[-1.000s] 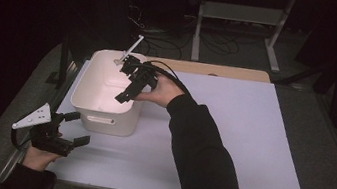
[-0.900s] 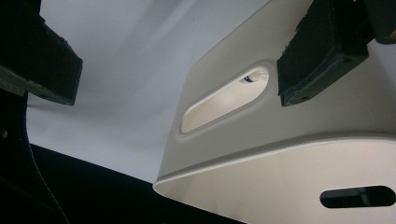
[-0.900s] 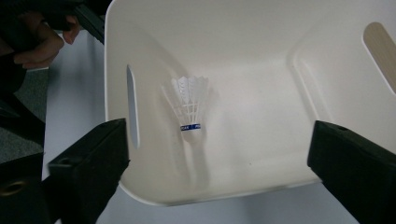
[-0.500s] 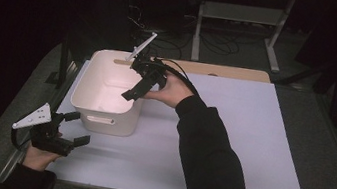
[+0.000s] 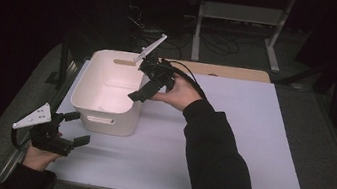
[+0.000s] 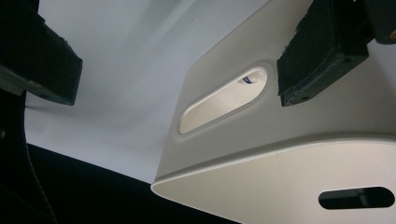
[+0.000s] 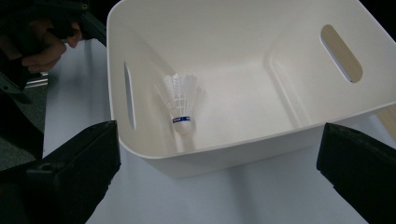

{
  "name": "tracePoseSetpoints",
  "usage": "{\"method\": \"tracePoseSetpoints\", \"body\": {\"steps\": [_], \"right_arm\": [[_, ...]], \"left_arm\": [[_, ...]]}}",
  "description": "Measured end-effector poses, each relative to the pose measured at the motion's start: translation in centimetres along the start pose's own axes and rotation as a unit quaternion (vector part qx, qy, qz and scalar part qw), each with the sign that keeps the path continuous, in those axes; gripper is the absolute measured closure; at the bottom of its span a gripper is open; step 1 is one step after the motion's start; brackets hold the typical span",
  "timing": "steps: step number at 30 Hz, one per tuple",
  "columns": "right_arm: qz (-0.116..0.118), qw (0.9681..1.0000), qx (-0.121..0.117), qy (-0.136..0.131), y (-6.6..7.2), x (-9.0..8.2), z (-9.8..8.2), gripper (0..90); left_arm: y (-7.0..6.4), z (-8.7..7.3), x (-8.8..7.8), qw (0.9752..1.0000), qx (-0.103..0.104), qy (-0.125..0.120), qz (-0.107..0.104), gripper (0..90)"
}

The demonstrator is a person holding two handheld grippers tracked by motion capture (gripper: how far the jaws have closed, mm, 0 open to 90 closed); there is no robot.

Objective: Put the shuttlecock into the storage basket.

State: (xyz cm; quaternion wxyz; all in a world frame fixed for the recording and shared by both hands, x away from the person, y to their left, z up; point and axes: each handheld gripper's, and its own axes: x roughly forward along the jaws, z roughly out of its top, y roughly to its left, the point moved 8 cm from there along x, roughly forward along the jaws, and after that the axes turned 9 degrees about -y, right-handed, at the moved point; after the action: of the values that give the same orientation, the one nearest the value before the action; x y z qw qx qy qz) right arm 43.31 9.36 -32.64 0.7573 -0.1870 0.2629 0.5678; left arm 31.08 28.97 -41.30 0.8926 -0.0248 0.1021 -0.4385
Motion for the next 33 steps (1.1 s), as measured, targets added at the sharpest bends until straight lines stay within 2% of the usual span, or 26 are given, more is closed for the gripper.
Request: {"method": "tracePoseSetpoints", "body": {"steps": [8, 21, 33], "right_arm": [[-0.007, 1.0, 0.001, 0.001, 0.0, -0.8, -0.9, 0.0], [-0.014, 0.9998, 0.009, -0.014, -0.2, -2.2, -2.3, 0.0], [-0.026, 0.9987, 0.023, -0.037, -0.7, -4.2, -4.3, 0.0]], "left_arm": [[0.0, 0.0, 0.0, 1.0, -0.001, 0.0, 0.0, 0.0], [0.0, 0.0, 0.0, 1.0, -0.001, 0.001, 0.001, 0.0], [0.0, -0.1, 0.1, 1.0, -0.001, 0.003, 0.0, 0.0]]}}
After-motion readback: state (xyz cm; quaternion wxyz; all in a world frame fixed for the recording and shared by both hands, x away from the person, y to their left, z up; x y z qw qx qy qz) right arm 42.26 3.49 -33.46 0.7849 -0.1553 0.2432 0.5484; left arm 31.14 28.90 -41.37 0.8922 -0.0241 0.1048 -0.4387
